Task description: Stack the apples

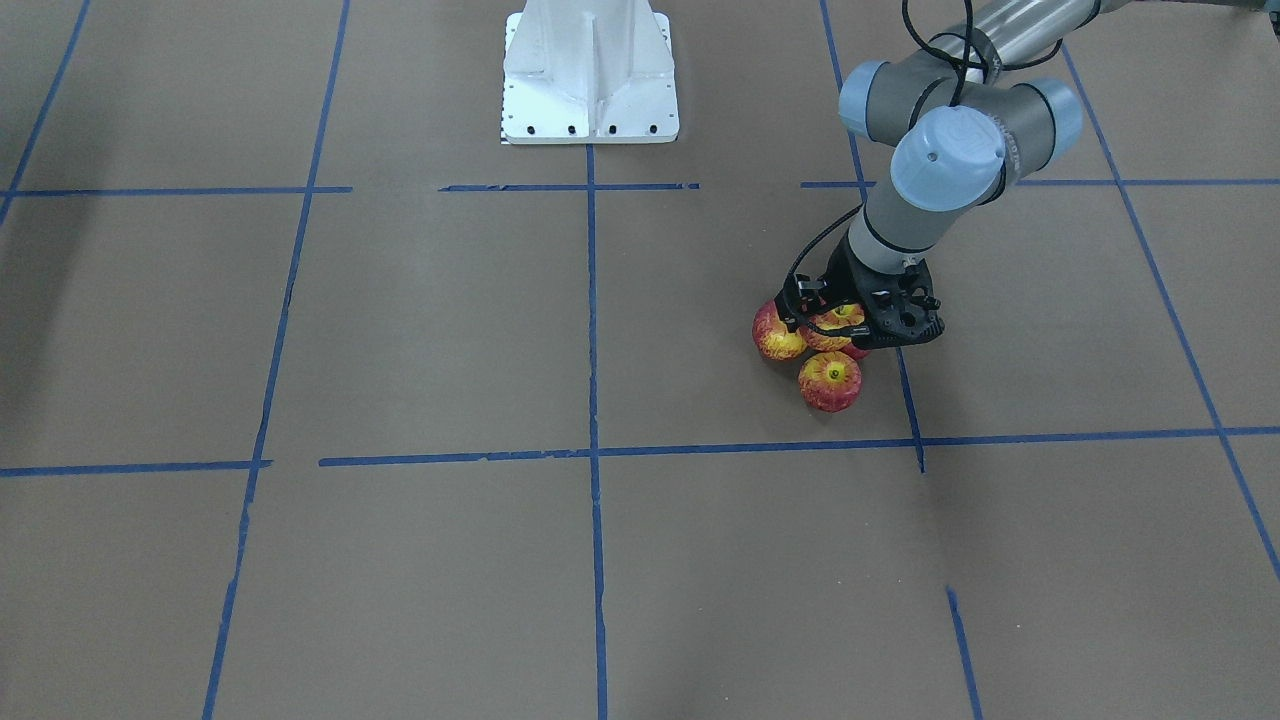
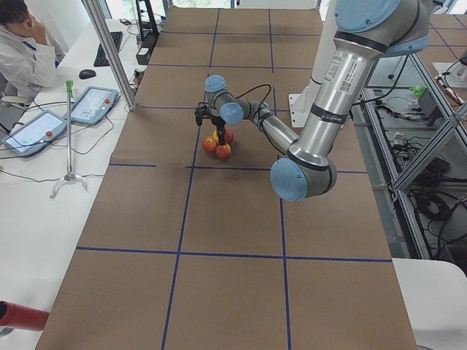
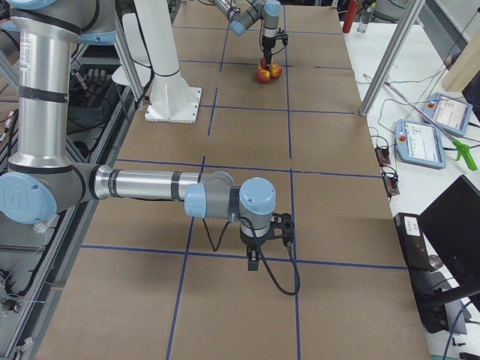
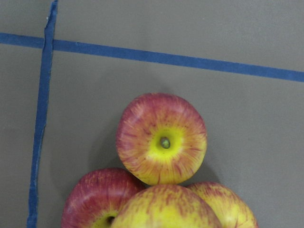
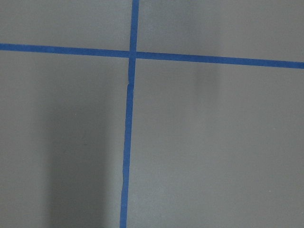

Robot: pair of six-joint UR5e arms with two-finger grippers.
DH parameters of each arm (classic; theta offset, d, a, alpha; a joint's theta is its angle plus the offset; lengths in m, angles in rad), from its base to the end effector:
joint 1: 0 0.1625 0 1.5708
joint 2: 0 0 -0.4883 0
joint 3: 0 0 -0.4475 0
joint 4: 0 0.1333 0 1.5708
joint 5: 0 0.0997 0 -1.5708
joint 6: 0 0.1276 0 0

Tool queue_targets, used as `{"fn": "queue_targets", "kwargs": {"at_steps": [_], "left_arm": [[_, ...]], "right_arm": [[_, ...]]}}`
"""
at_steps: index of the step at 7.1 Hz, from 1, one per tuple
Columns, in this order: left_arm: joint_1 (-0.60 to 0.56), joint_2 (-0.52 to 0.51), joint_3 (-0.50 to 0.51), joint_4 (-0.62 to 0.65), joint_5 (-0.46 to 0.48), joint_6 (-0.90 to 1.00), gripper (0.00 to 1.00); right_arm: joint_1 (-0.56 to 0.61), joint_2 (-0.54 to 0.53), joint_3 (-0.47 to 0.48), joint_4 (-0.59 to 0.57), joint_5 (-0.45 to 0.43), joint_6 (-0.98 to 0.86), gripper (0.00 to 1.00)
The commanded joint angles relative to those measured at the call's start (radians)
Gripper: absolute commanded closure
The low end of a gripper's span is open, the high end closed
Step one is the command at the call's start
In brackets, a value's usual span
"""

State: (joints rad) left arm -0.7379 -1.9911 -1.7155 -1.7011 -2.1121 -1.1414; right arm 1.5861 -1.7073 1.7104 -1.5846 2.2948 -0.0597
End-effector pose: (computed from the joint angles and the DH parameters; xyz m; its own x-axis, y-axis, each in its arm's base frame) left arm 0.4901 -0.5369 0.3888 0.6549 -0.1132 -0.7472 0.0656 0.9935 -0.0930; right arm 0.0561 -0.4789 0.7415 0.7485 -0.0411 0.6618 0.0294 0.9992 0.0288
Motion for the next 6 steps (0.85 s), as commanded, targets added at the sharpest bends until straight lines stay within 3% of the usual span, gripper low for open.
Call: {"fn": "queue_targets", "kwargs": {"at_steps": [1,3,4,5,6], "left_arm": [[-0.014,0.006,-0.021,0.001,0.001,0.0,0.0],[-0.162,0.043,-0.181,0.073,0.001,0.056,0.0],[-0.231,0.075,-0.252,0.148,-0.012,0.219,0.0],[-0.285,0.172,-0.335,0.158,-0.017,0.33,0.0],[-0.384,0.255,-0.352,0.158,-0.076,0.498,0.0]], "right_arm": [[0.0,0.0,0.0,0.0,0.0,0.001,0.0],[0.0,0.0,0.0,0.0,0.0,0.0,0.0],[0.0,0.0,0.0,0.0,0.0,0.0,0.0],[0.0,0.0,0.0,0.0,0.0,0.0,0.0],[0.0,0.0,0.0,0.0,0.0,0.0,0.0]]}}
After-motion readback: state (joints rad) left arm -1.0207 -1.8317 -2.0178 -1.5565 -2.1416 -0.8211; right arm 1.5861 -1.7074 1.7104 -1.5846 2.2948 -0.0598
